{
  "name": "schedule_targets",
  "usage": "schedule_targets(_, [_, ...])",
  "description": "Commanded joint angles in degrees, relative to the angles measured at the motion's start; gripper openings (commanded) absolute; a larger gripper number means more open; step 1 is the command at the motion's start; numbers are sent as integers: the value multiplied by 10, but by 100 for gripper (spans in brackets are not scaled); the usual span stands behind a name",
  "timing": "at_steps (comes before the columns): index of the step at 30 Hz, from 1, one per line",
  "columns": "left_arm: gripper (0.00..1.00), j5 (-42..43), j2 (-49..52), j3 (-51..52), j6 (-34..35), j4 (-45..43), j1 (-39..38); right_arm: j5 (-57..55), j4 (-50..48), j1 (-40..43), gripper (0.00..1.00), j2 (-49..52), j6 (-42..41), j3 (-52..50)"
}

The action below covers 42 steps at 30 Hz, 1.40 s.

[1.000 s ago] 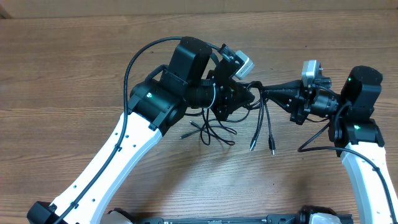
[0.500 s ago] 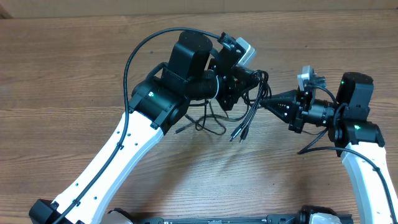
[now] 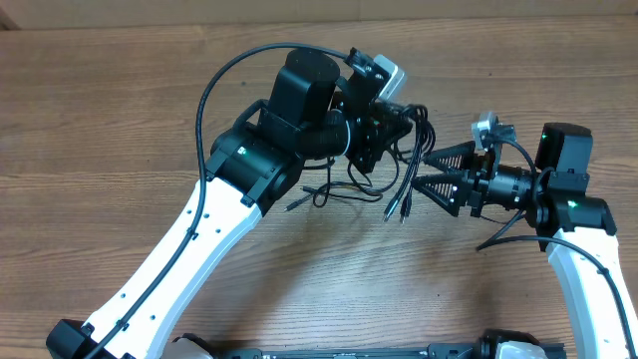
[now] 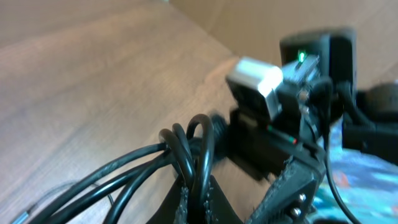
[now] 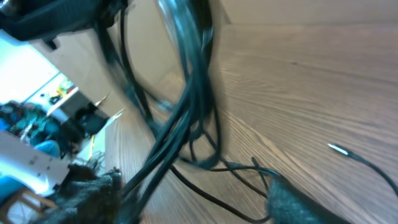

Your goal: Untangle cables

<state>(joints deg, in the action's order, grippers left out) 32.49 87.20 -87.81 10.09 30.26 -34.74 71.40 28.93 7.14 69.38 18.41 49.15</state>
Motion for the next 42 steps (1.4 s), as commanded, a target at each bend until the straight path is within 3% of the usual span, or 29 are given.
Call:
schedule_targets(1, [4,33,-2,-14,-29,40,3,-37,-23,0,81,1,1,7])
schedule_targets(4, [4,33,-2,-14,-41,97,3,-36,-80,0,75,1,0,7])
schedule_targets(7, [4,34,-2,-14,-41,115,3,-36,-111,0,59,1,-1,7])
schedule_targets(15, [4,35,-2,-14,-30,81,2,44,-113,-1,52,1,1,7])
schedule_targets(19, [4,35,-2,-14,-21,81,1,48,-114,-1,27,1,1,7])
schedule_targets(25, [4,35,-2,-14,-21,80,-7,49,-113,-1,22,1,1,7])
schedule_targets(28, [4,34,-2,-14,-21,80,-7,57,-113,-1,27,1,1,7])
schedule_targets(42, [4,33,-2,-14,-7,67,-20,57,-113,-1,24,1,1,7])
